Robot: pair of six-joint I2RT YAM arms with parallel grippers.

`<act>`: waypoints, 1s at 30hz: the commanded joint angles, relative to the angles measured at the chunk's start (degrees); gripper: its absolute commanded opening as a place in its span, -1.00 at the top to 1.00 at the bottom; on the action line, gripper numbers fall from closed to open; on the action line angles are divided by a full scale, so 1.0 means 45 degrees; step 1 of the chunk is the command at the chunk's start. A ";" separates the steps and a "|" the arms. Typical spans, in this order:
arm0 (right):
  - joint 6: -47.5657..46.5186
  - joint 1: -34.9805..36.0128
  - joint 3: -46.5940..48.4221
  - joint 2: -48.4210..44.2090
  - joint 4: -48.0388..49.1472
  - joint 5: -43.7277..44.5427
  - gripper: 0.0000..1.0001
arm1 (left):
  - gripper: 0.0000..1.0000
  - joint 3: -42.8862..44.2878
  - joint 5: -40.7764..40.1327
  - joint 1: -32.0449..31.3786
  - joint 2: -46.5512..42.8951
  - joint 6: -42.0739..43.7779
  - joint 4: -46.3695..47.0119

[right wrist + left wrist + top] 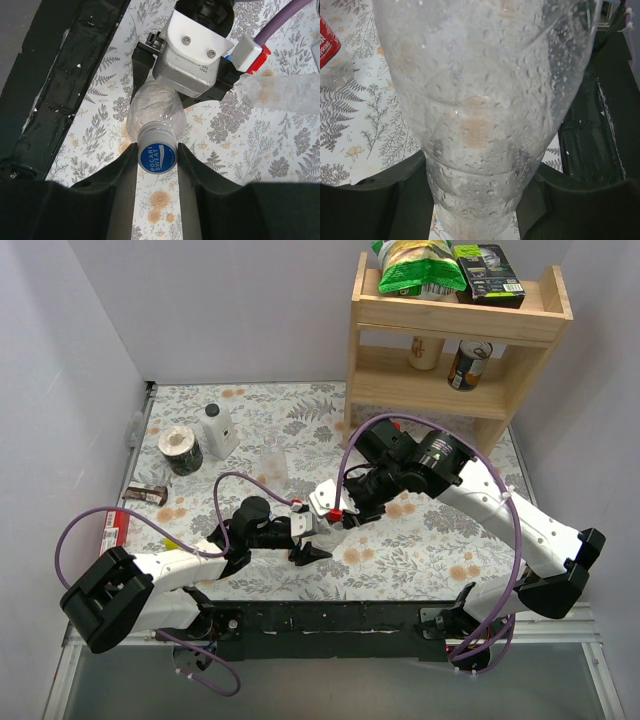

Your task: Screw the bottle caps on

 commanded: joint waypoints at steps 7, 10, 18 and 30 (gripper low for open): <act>0.0451 0.0052 -0.0428 -0.0069 0.0010 0.0434 0.33 | 1.00 -0.0072 -0.0337 -0.0001 -0.0630 -0.0234 0.1922; 0.1095 0.0052 -0.0486 0.0165 0.0010 0.0317 0.33 | 1.00 0.0123 -0.1020 -0.0021 -0.0474 -0.0372 0.2274; 0.3633 0.0013 -0.0741 0.0986 0.0574 0.0860 0.37 | 1.00 0.0143 -0.4322 -0.0060 -0.0220 -0.0527 0.3681; 1.0023 -0.0259 0.1015 0.2997 0.1123 0.1509 0.74 | 1.00 0.0242 -0.5320 -0.0099 -0.0063 -0.1992 0.2863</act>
